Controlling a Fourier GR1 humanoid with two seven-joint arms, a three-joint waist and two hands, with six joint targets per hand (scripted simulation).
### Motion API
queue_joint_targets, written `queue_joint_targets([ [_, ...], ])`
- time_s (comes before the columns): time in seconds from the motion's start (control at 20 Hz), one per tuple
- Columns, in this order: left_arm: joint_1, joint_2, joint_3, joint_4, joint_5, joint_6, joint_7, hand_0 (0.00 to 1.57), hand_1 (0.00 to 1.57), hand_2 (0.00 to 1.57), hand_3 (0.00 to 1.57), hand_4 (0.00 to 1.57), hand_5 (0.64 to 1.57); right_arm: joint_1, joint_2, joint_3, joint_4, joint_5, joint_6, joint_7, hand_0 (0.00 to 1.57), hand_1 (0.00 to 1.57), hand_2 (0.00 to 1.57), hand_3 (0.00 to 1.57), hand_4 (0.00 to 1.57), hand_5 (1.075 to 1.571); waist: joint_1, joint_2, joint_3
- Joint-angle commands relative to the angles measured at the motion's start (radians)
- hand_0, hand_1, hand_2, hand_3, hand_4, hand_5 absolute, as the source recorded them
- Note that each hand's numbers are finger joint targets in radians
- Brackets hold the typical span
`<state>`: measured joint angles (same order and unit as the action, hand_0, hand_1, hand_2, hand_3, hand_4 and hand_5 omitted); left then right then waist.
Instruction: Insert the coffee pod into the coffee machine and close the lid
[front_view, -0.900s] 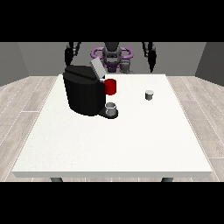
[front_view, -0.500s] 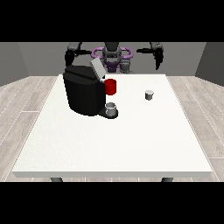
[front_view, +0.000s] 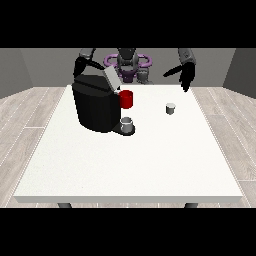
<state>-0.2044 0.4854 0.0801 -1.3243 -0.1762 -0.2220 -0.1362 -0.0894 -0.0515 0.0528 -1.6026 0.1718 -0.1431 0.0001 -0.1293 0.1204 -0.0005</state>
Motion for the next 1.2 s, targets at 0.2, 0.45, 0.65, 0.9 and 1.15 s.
queue_joint_targets([
  [0.2,-0.146,0.104,0.009,0.193,-0.091,-0.067,-0.008,0.00,0.00,0.00,0.00,0.00,1.571,-0.050,0.022,0.008,0.015,-0.019,0.016,-0.012,0.00,0.00,0.00,0.00,0.00,1.571,-0.050,0.101,0.0005],
  [0.45,-0.190,0.071,-0.027,0.301,-0.179,-0.028,-0.057,0.00,0.00,0.00,0.00,0.00,1.571,-0.016,0.051,0.054,0.077,0.042,-0.053,-0.071,0.00,0.00,0.00,0.00,0.00,1.571,-0.040,0.122,0.0004],
  [0.65,-0.235,0.049,-0.043,0.384,-0.256,0.048,-0.108,0.00,0.00,0.00,0.00,0.00,1.571,-0.102,0.050,0.030,0.084,-0.008,-0.054,0.013,0.00,0.00,0.00,0.00,0.00,1.571,-0.021,0.154,0.0002],
  [0.9,-0.275,-0.012,-0.080,0.447,-0.352,0.158,-0.120,0.76,0.76,0.88,0.62,0.00,1.571,-0.139,0.030,0.011,0.083,-0.004,-0.014,0.087,0.00,0.00,0.00,0.00,0.00,1.571,-0.033,0.120,0.0000],
  [1.15,-0.338,0.048,-0.081,0.460,-0.413,0.200,-0.209,1.07,1.07,1.11,0.91,0.45,1.571,-0.167,0.020,-0.021,0.176,-0.002,-0.019,0.000,0.00,0.00,0.00,0.00,0.00,1.571,-0.005,0.187,0.0003],
])
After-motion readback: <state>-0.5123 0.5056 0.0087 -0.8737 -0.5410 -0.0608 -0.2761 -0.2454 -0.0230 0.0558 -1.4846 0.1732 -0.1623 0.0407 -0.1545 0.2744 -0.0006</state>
